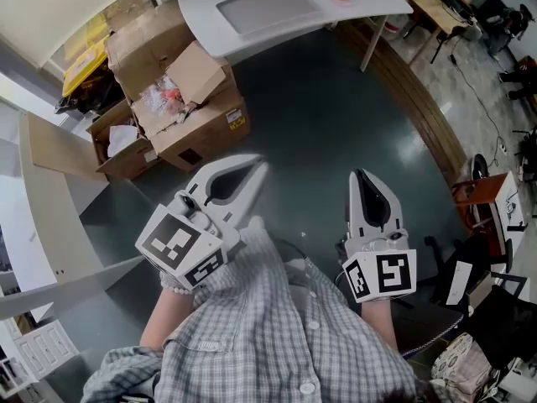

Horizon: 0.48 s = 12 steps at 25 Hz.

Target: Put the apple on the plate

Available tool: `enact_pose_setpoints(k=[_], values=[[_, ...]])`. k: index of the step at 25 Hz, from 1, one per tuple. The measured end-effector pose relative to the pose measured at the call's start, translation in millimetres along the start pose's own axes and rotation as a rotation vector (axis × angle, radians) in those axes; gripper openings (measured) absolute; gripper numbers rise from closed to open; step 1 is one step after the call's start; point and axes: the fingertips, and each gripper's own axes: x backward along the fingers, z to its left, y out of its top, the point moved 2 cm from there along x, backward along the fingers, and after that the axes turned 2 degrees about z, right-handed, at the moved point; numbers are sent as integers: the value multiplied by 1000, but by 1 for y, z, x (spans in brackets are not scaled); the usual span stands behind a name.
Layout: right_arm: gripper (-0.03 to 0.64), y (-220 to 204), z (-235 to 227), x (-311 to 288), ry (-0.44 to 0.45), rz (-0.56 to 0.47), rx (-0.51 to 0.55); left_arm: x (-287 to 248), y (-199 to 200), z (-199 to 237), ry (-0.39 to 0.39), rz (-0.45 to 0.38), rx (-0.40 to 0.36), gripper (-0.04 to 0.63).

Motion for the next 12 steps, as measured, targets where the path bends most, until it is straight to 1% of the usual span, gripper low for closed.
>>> enact_pose_setpoints(k=[6,12], values=[[29,11,8,-36,-33,-12,30,-4,13,44,-16,-24,-7,9],[29,15,7,-57,-79,-17,31,-8,21,72,-34,-34,-13,9]])
